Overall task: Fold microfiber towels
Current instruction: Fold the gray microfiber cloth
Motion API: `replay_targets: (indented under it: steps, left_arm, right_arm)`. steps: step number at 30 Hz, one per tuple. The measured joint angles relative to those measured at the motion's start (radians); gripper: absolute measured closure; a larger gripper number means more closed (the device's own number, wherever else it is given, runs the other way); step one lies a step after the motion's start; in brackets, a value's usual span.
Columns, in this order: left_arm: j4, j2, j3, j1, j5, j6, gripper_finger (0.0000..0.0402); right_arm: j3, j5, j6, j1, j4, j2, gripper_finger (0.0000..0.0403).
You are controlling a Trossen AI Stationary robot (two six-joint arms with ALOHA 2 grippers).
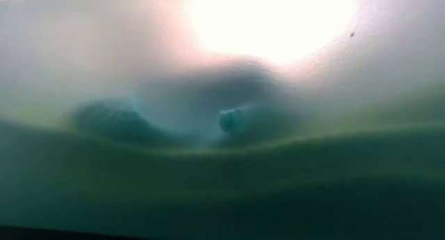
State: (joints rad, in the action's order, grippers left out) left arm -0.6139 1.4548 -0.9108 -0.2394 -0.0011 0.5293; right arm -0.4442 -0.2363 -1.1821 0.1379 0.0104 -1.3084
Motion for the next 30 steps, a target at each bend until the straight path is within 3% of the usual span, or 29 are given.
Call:
replay_targets:
  steps: [5,9,13,26,30]
  left_arm:
    - [-0.004,0.000,0.000,-0.001,0.000,-0.001,0.0240]
    - [-0.010,0.000,0.000,0.000,0.000,-0.007,0.0240]
    - [-0.012,0.000,0.000,-0.001,-0.013,-0.020,0.0240]
    - [-0.075,-0.009,0.000,0.000,-0.024,0.033,0.0241]
    - [-0.129,-0.043,0.000,0.000,-0.053,0.057,0.0241]
  right_arm:
    - [-0.031,0.031,0.001,0.000,-0.126,0.044,0.0401]
    - [-0.122,0.061,0.047,0.000,-0.323,0.077,0.0402]
    - [-0.231,0.105,0.114,0.000,-0.414,0.078,0.0402]
    - [-0.275,0.058,0.171,0.007,-0.390,0.012,0.0402]
    - [-0.358,0.050,0.228,0.006,-0.413,-0.025,0.0402]
